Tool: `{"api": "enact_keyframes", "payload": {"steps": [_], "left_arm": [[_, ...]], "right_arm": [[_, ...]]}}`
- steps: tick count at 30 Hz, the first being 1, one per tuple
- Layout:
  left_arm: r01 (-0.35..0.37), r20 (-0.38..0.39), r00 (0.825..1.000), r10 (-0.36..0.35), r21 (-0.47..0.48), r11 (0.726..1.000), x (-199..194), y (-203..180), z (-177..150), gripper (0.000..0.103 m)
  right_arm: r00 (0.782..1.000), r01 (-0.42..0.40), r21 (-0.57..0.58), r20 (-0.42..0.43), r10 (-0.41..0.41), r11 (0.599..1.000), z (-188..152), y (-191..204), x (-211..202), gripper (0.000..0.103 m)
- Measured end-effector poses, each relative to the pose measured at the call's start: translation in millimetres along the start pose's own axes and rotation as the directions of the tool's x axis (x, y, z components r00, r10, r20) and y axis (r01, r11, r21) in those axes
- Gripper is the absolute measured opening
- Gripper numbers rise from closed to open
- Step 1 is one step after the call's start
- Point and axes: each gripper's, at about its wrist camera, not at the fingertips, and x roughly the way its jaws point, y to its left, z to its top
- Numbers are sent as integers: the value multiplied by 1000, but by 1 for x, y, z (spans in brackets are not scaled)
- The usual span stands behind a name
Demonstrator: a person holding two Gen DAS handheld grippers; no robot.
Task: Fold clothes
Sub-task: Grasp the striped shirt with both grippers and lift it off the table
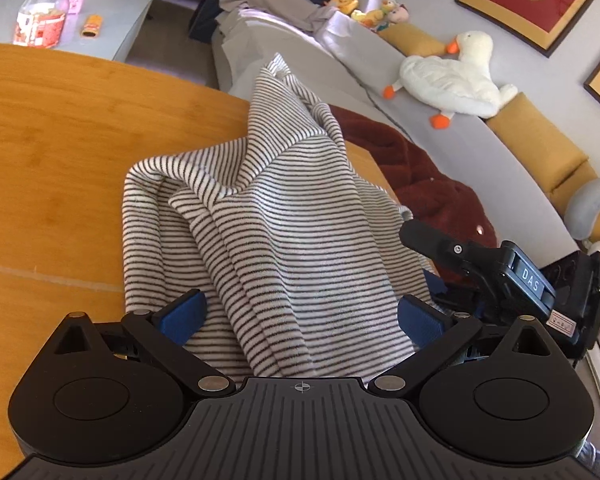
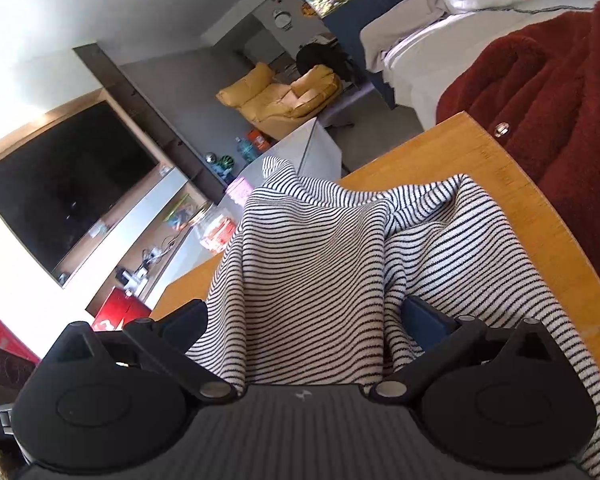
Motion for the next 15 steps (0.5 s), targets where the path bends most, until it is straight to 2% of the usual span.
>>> {"api": "enact_keyframes", "payload": {"steps": [3, 6, 8, 11, 14, 15], "left_arm": [[95, -48, 994, -100, -92, 991, -24, 11, -22, 103], [174, -42, 981, -187, -218, 960, -32, 25, -30, 103], [221, -28, 971, -236, -262, 939, -24, 28, -29, 103], [279, 10, 959, -285, -225, 933, -12, 16, -21, 103], [306, 133, 949, -285, -187, 933, -25, 10, 6, 103], [290, 189, 948, -256, -182, 940, -34, 11, 18, 103]], "right_arm": [[998, -53, -25, -44, 51, 998, -21, 10, -21, 103], [994, -87, -36, -65, 85, 996, -37, 17, -41, 103], [994, -96, -24, -54, 94, 995, -40, 16, -48, 103], [994, -100, -5, -36, 100, 995, -41, 14, -52, 103], [995, -86, -18, -41, 86, 996, -40, 15, -51, 103], [996, -84, -20, -42, 83, 996, -40, 16, -50, 103]]}}
